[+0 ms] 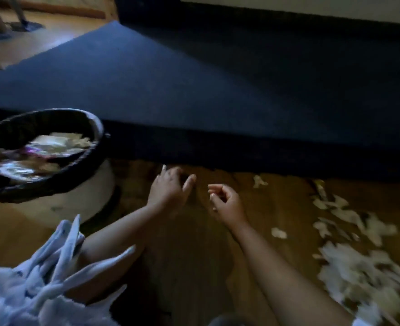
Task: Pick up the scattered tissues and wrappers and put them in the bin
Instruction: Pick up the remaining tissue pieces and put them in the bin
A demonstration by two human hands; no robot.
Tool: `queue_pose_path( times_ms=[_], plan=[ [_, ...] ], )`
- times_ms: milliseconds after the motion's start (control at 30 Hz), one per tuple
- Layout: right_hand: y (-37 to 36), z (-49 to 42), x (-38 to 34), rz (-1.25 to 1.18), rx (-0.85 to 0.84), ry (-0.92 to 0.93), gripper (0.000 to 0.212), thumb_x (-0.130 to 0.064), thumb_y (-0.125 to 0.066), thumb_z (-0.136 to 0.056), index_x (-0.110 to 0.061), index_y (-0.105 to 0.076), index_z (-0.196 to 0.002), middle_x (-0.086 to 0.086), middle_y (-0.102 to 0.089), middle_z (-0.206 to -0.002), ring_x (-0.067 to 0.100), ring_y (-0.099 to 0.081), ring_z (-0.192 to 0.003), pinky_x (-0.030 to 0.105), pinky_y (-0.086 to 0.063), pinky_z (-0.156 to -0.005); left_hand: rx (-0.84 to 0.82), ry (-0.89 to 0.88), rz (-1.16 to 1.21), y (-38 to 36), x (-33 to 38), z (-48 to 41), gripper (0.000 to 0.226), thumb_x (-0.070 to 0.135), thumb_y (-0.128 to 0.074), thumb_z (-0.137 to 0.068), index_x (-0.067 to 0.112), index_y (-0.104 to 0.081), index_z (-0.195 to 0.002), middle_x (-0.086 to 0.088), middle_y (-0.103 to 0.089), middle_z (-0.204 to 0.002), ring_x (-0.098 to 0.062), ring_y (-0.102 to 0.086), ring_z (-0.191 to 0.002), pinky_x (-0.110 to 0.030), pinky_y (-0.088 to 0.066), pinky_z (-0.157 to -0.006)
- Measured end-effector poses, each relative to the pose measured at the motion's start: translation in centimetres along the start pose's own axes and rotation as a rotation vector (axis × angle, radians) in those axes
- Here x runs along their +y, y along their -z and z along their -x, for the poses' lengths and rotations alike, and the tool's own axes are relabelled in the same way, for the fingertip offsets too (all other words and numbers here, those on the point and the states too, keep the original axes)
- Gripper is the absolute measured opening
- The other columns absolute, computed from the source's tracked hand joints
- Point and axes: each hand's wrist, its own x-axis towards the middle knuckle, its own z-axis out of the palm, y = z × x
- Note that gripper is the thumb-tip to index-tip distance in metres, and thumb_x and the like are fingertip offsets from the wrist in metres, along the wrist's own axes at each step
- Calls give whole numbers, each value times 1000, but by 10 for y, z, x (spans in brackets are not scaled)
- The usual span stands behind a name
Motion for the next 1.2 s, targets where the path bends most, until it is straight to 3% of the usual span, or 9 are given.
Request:
queue_pose_path(
  times_ms=[200, 467, 667, 733, 833, 867, 1000, 1067, 1200],
  plan=[
    [115, 78, 107, -70, 229, -300, 14, -7, -56, -88, -14, -60, -99, 6, -63, -93, 21, -58, -92, 22, -43, -71, -451, -205, -22, -89, 104, 53, 56, 45, -41, -94, 13, -34, -140, -8, -27, -153, -23, -19, -144, -42, -29, -114],
    [202, 157, 202, 99, 360, -543, 49, -67, -51, -62, -25, -61, -85, -1, -62, -88, 25, -60, -93, 25, -39, -69, -787, -376, -121, -203, 166, 78, 46, 35, -47, -92, 23, -38, -135, -5, -50, -133, -21, -55, -114, -33, -50, -88],
    [202, 156, 237, 487, 75, -486, 43, -3, -43, -93, -17, -48, -134, 2, -37, -148, 23, -34, -136, 26, -33, -103, -953, -292, -237, -274, 132, 94, 60, 23, -63, -86, 16, -37, -139, -4, -46, -140, -19, -50, -123, -19, -46, -87],
    [196, 153, 248, 613, -56, -430, 53, -5, -46, -93, -26, -39, -141, -5, -21, -155, 23, -23, -140, 33, -28, -111, -1007, -303, -287, -292, 120, 104, 61, 25, -71, -79, 19, -44, -133, -1, -52, -132, -16, -55, -115, -21, -51, -84],
    [188, 156, 263, 684, -165, -490, 45, -40, -47, -93, -24, -46, -135, 5, -35, -149, 26, -35, -134, 39, -34, -108, -1054, -286, -237, -315, 105, 117, 50, 24, -71, -79, 22, -51, -124, 3, -56, -126, -6, -58, -96, -17, -53, -78],
    [189, 160, 267, 706, -153, -469, 48, -48, -45, -91, -20, -51, -129, 7, -43, -141, 26, -42, -129, 37, -38, -105, -1061, -275, -204, -317, 104, 121, 45, 21, -67, -83, 20, -50, -125, 2, -54, -128, -3, -56, -90, -12, -51, -72],
    [205, 168, 266, 670, 91, -337, 40, -2, -50, -90, -13, -51, -129, 3, -40, -139, 16, -45, -125, 24, -41, -101, -965, -269, -209, -327, 96, 127, 41, 21, -62, -85, 24, -49, -124, 2, -48, -130, -10, -54, -107, -13, -45, -75],
    [217, 166, 273, 630, 270, -316, 44, 0, -55, -87, -12, -51, -129, 2, -30, -147, 16, -45, -126, 28, -47, -99, -959, -214, -100, -329, 98, 126, 36, 16, -54, -91, 15, -49, -127, -8, -49, -132, -14, -56, -100, -7, -44, -62],
    [228, 154, 284, 714, 232, -379, 28, -12, -56, -88, -8, -65, -114, 2, -42, -142, 19, -44, -129, 20, -36, -99, -943, -319, 28, -321, 109, 127, 37, 6, -36, -98, -10, -40, -131, -30, -45, -133, -10, -50, -68, -11, -46, -46]
  ],
)
